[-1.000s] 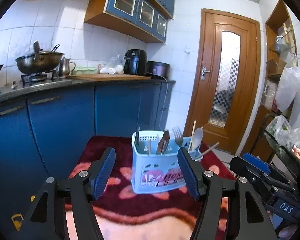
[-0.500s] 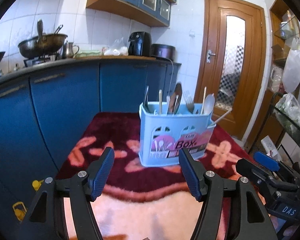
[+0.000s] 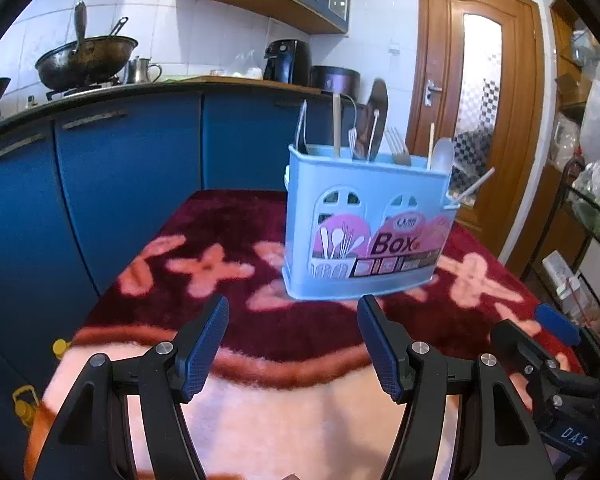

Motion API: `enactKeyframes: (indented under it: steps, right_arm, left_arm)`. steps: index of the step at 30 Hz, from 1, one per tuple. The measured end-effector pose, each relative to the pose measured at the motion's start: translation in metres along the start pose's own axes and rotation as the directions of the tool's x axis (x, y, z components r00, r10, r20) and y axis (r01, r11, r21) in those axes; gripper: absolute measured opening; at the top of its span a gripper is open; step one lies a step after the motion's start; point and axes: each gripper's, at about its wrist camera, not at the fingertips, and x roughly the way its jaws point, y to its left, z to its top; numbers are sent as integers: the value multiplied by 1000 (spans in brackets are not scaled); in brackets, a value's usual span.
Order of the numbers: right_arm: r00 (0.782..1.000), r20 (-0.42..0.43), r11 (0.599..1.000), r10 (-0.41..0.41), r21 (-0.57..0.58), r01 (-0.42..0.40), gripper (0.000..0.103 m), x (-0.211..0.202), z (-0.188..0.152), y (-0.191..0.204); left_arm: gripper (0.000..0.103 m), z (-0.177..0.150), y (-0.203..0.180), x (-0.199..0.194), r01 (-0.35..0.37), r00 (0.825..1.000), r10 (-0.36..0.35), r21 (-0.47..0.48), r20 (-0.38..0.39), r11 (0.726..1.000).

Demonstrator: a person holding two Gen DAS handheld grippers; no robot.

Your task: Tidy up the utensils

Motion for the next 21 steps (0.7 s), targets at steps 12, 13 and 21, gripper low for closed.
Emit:
enactKeyframes:
  steps: [12, 13, 21]
  right_arm:
    - [999, -35, 1000, 2, 26, -1, 95, 8, -4, -5]
    - [999, -36, 1000, 1, 26, 0, 95, 8, -4, -5]
    - [999, -36, 1000, 1, 26, 0, 95, 8, -4, -5]
  left_arm:
    - [68, -6, -5, 11, -12, 1000, 12, 14, -17, 1000]
    - [68, -6, -5, 11, -12, 1000, 12, 14, -16, 1000]
    - [68, -6, -6, 11, -15, 1000, 15, 18, -12, 1000]
